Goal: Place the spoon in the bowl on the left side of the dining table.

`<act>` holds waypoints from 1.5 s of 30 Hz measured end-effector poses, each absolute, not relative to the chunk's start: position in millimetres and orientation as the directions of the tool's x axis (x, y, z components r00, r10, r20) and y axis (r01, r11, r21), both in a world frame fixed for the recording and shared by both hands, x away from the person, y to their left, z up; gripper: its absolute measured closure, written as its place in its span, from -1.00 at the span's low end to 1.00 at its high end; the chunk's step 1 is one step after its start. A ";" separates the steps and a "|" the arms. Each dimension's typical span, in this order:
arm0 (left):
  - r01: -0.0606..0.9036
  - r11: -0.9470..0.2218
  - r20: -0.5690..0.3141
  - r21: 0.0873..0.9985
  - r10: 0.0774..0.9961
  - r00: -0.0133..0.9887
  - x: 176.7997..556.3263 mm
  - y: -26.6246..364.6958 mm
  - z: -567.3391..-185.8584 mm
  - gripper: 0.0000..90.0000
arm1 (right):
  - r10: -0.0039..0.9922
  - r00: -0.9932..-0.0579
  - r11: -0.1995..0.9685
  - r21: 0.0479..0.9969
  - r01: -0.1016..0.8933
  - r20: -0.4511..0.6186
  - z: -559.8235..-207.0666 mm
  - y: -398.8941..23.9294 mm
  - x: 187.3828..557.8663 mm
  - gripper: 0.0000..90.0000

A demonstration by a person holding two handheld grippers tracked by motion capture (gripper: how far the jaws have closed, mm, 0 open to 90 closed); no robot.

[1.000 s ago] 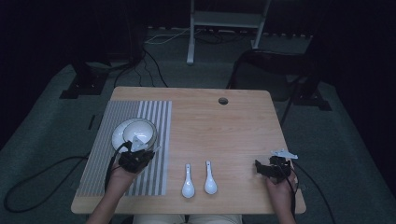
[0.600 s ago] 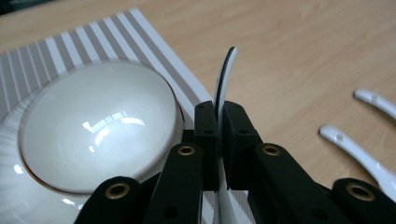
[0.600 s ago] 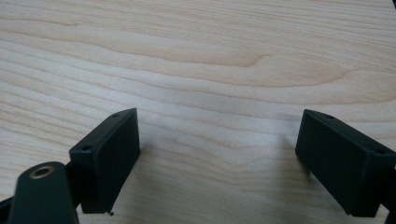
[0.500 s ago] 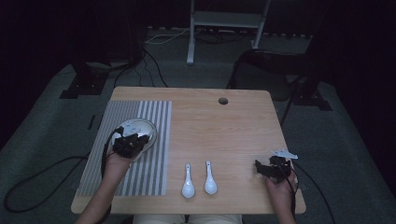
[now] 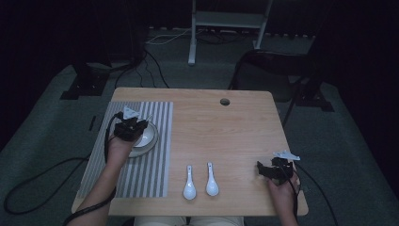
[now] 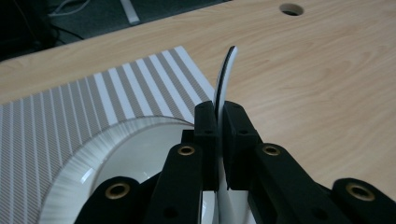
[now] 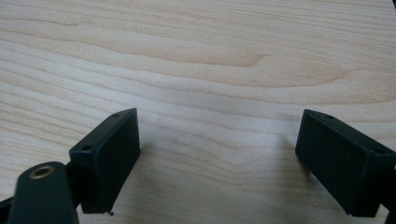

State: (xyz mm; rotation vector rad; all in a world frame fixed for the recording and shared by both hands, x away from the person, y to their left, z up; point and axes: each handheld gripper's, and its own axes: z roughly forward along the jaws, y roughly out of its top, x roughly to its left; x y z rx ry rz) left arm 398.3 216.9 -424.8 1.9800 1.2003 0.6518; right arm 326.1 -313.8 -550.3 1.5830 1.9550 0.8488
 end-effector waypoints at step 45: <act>0.651 -0.267 0.016 0.711 0.931 0.365 410.4 212.0 -479.2 0.23 | 0.977 -0.215 0.138 0.723 0.677 0.015 -550.3 -313.9 326.2 -0.71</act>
